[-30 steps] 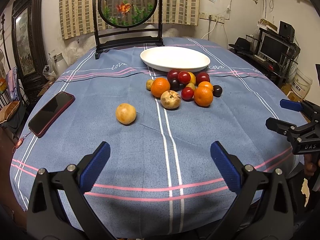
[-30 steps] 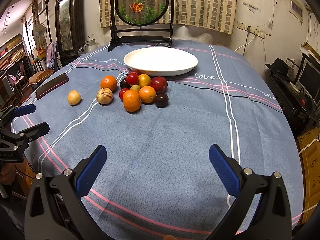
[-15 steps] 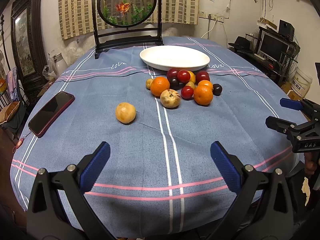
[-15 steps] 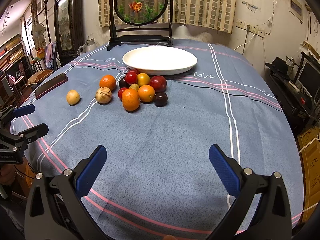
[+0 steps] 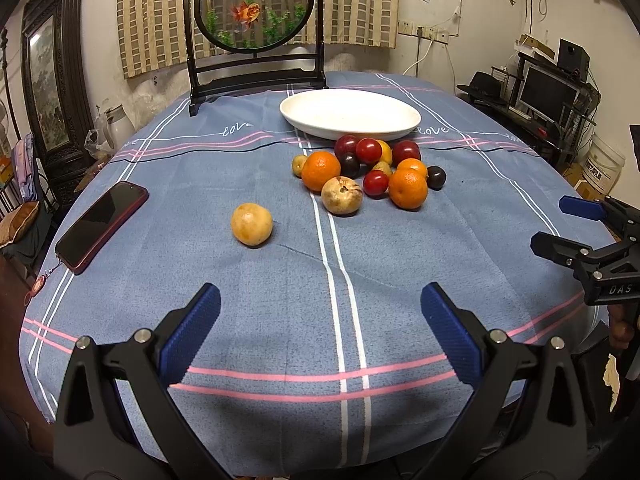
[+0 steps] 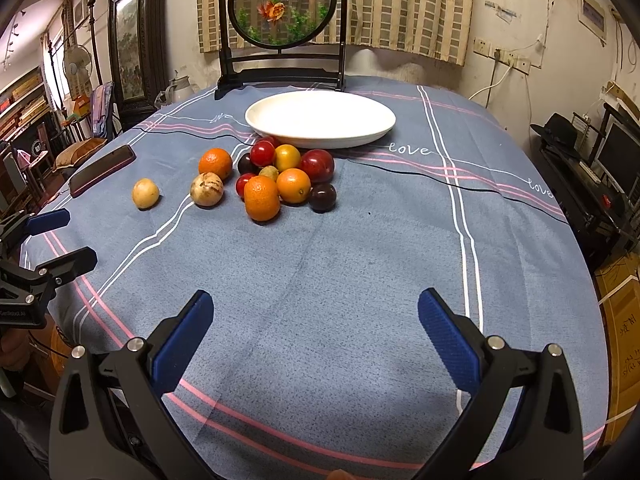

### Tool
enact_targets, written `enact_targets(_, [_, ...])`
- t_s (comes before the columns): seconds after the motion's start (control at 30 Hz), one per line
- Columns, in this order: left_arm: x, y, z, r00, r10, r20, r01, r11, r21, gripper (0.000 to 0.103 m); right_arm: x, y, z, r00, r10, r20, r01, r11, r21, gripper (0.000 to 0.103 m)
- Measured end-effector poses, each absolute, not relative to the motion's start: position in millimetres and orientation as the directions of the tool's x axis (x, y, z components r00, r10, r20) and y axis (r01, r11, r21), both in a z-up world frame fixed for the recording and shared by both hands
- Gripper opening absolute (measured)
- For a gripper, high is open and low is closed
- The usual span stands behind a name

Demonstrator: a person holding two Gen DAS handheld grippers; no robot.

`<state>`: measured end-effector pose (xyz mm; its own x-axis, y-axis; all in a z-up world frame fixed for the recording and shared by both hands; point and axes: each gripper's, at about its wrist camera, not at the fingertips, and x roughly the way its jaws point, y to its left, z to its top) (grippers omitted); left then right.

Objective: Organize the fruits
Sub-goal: 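Grasp the large orange with the right tool while the left tool reaches the pale yellow fruit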

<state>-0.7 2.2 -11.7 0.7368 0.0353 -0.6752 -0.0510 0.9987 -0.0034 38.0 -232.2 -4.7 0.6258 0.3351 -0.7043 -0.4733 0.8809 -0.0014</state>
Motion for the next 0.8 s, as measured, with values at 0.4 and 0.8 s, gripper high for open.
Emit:
enact_targets(0.4, [3, 4, -14, 0.728, 0.02, -0.686, -0.035, 0.999, -0.009, 0.101, 43, -228, -8, 0.615, 0.334, -0.714, -0.475, 0.88, 0.003, 0.102])
enact_targets(0.8, [14, 34, -23, 0.732, 0.022, -0.681, -0.066, 0.997, -0.038, 0.101, 51, -231, -1, 0.687, 0.389, -0.614, -0.458, 0.888, 0.05, 0.102])
